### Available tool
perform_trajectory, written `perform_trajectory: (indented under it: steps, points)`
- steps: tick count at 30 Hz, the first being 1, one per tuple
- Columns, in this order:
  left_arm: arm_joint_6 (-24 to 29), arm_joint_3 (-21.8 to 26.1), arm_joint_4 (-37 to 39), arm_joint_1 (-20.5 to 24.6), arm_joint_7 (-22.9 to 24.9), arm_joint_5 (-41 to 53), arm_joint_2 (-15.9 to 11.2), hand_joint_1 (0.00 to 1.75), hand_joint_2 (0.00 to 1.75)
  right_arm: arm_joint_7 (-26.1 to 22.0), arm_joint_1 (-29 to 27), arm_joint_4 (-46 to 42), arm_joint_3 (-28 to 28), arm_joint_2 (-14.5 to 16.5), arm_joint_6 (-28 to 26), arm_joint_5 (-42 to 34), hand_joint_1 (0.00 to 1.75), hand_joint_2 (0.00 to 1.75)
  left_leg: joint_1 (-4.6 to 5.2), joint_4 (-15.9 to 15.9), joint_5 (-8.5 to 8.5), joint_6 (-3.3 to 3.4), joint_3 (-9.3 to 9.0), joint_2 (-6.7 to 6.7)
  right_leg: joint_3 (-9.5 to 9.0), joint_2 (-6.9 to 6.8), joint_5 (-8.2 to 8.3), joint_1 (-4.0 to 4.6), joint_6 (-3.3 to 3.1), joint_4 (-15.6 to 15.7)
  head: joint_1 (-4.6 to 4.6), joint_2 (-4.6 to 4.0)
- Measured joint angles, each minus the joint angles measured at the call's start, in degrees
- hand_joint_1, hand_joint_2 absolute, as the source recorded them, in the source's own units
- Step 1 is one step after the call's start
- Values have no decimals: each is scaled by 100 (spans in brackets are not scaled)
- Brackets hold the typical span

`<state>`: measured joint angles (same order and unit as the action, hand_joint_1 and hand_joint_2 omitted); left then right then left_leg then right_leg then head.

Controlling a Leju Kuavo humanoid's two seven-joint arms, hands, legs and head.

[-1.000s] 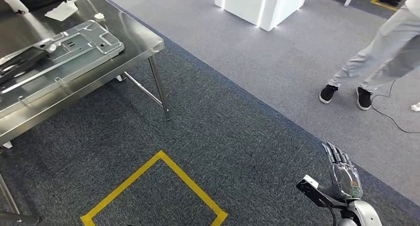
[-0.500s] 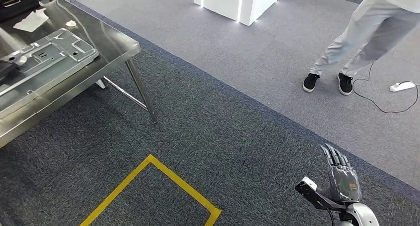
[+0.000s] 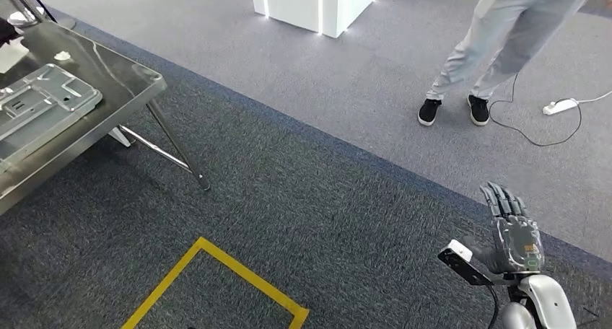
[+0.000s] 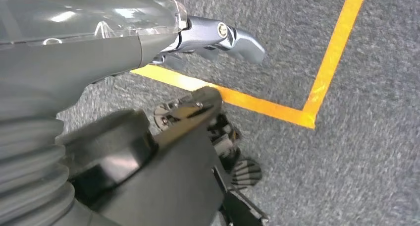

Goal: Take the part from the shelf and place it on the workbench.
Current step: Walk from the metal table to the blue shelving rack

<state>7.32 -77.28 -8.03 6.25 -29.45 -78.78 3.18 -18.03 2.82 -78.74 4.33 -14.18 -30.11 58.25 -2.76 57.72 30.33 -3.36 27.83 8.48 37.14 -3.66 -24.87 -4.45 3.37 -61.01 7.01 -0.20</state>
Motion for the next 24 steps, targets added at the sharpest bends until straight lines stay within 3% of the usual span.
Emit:
perform_trajectory:
  steps: [1,3,5,7,8,9,10,12,13,14,16,17,18,20,21,23,24]
  points:
    - [4,1,-5,8,-1,-6,18,0,175,-3,46,-53,-7,-28,-5,13,0,175,-15,9,42,-24,-26,-1,21,84,-13,21,-60,-18,7,1]
    - [21,1,-14,6,1,-14,45,0,175,-1,140,-167,-11,-88,-17,40,0,175,-45,245,282,4,17,-272,39,241,-5,84,-149,-20,19,1]
    - [40,1,-19,-13,8,-13,52,0,175,5,208,-294,-17,-121,-29,72,0,175,1,943,726,125,298,-653,40,395,16,161,-227,-1,25,2]
    - [54,1,-19,-38,18,-6,55,0,175,27,239,-388,-25,-127,-33,102,0,175,116,1712,1035,258,684,-783,46,574,28,240,-277,9,25,2]
    - [58,1,-19,-46,22,-3,55,0,175,40,238,-421,-26,-128,-33,116,0,175,177,1873,1032,324,798,-803,46,665,31,274,-293,9,25,2]
    - [62,1,-19,-51,25,-1,55,0,175,50,237,-449,-26,-131,-32,125,0,175,239,1836,921,396,827,-823,42,758,33,301,-305,9,25,2]
    - [64,1,-19,-52,26,0,53,0,175,55,236,-475,-26,-135,-32,131,0,175,299,1573,706,474,754,-866,35,849,37,317,-313,9,25,2]
    - [72,1,-18,-54,26,4,37,0,175,62,233,-526,-26,-148,-33,133,0,175,412,765,193,635,479,-1151,25,1023,49,321,-312,5,25,1]
    - [76,1,-17,-55,28,6,27,0,175,67,223,-543,-27,-155,-34,132,0,175,449,452,8,684,371,-1281,25,1101,58,320,-300,5,25,1]
    - [81,1,-17,-53,33,8,18,0,175,75,203,-558,-27,-169,-36,129,0,175,473,279,-94,707,316,-1362,32,1177,71,316,-281,8,25,1]
    - [83,1,-16,-38,49,13,16,0,175,90,154,-584,-27,-224,-42,123,0,175,473,185,-165,707,288,-1259,50,1316,117,314,-216,41,25,2]
    - [84,1,-16,-30,58,16,17,0,175,96,135,-597,-26,-260,-47,119,0,175,464,120,-211,710,265,-1173,67,1237,115,323,-200,36,25,2]
    - [86,1,-16,-28,65,20,18,0,175,100,134,-606,-25,-291,-51,114,0,175,453,48,-261,726,242,-1091,105,1062,60,342,-189,-23,23,1]
    - [91,1,-16,-43,80,32,19,0,175,102,149,-611,-27,-319,-56,106,0,175,445,-49,-331,752,230,-916,299,598,-244,370,-178,-448,21,0]
    - [92,1,-16,-59,85,39,19,0,175,102,153,-610,-31,-324,-56,106,0,175,447,-57,-337,763,244,-825,444,479,-441,365,-151,-788,19,1]
    - [95,-1,-16,-86,89,52,19,0,175,103,142,-602,-39,-324,-57,121,0,175,442,-49,-335,760,272,-634,632,403,-652,331,-87,-1306,19,1]
    - [104,-1,-16,-92,85,55,19,0,175,104,135,-599,-45,-324,-60,135,0,175,435,-40,-328,750,281,-544,577,377,-602,314,-56,-1276,19,1]
